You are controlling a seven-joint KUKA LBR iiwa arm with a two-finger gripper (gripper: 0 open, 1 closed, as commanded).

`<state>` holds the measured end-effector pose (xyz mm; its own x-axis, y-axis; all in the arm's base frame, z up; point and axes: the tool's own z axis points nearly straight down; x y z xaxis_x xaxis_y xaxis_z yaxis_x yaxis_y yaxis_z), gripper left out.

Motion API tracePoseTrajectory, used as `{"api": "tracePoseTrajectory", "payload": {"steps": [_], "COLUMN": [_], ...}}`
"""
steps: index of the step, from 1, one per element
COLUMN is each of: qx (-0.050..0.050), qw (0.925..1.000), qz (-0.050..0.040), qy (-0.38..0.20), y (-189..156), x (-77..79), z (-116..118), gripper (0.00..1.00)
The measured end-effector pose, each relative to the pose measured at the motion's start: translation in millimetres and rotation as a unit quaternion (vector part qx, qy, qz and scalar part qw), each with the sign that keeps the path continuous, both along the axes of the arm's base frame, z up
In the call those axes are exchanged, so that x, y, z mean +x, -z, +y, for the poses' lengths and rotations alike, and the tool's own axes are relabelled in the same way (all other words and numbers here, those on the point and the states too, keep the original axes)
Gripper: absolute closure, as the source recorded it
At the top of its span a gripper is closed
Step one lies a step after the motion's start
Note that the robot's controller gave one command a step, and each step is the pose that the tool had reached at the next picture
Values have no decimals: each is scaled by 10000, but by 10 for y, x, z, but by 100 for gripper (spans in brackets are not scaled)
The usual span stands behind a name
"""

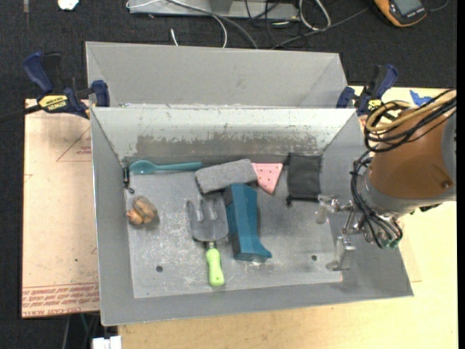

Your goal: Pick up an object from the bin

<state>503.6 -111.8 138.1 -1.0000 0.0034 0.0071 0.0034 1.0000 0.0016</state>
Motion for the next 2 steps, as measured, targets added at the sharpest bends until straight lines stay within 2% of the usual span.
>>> {"api": "tracePoseTrajectory", "payload": {"steps": [1,2], "qx": [-4,-3], "qw": [10000,9991], "qz": [-30,-56], "qy": [-10,-419], "y": [-39,133], "x": [13,131], "z": [3,-140], "gripper": [0,0]}}
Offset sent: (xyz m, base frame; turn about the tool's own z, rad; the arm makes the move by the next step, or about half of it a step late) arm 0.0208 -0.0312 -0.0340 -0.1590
